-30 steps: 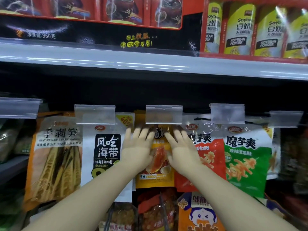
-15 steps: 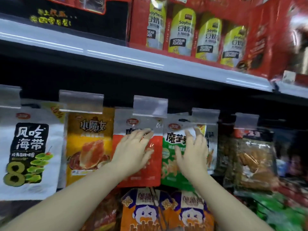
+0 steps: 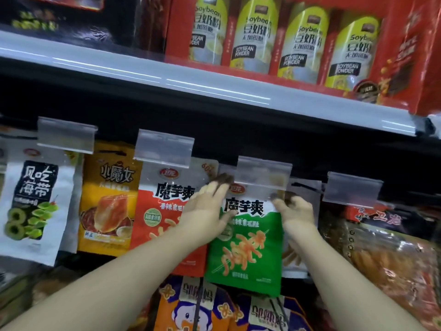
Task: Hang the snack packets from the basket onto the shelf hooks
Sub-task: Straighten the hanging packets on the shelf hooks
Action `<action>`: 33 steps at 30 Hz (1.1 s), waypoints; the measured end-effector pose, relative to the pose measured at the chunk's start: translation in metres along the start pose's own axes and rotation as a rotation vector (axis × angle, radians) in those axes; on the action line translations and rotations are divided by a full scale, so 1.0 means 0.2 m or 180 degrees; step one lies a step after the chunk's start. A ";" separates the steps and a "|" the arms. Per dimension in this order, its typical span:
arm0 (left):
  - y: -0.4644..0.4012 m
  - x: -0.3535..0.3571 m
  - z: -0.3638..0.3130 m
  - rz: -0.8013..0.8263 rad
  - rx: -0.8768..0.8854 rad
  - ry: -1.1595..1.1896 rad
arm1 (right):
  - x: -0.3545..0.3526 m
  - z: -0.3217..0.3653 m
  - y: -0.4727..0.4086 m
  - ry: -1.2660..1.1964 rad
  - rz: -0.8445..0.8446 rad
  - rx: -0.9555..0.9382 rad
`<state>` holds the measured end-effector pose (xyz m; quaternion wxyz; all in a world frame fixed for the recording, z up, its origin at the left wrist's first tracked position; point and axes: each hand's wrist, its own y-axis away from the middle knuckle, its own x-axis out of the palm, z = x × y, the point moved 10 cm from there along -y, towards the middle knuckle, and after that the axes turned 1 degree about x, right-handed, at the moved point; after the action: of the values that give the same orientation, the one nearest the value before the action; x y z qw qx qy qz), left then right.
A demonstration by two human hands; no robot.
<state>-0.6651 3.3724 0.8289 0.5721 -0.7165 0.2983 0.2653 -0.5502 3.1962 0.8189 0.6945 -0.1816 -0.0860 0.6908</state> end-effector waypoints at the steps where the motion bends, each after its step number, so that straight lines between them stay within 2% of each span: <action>1: 0.01 0.00 0.02 -0.0023 -0.0043 0.0069 | 0.00 0.01 -0.01 0.0023 0.0019 -0.0007; 5: 0.02 0.00 0.09 0.0032 -0.0248 0.0339 | 0.02 -0.02 -0.04 -0.0352 0.0246 0.0279; 11: 0.02 0.01 0.15 0.0173 -0.0309 0.0324 | 0.06 -0.06 -0.03 -0.0816 0.0579 0.0571; 20: -0.01 0.01 0.21 0.0179 -0.0468 0.0297 | 0.03 -0.02 -0.03 -0.0938 0.0733 0.0435; 23: -0.03 0.05 0.22 0.0234 -0.0571 0.0725 | 0.04 -0.06 -0.04 -0.0961 0.0706 0.0487; 26: -0.06 0.10 0.26 0.0243 -0.0896 0.1671 | 0.06 -0.09 -0.05 -0.0950 0.0653 0.0432; 28: -0.09 0.10 0.31 0.0009 -0.1126 0.2233 | 0.05 -0.10 -0.07 -0.0731 0.0480 0.0279; 33: -0.14 0.06 0.38 -0.0437 -0.1324 0.2284 | 0.05 -0.09 -0.08 -0.0257 0.0316 0.0010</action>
<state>-0.6403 3.4506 0.8232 0.2914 -0.8819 0.3702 0.0148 -0.5280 3.2044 0.8066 0.6557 -0.1565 -0.1038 0.7313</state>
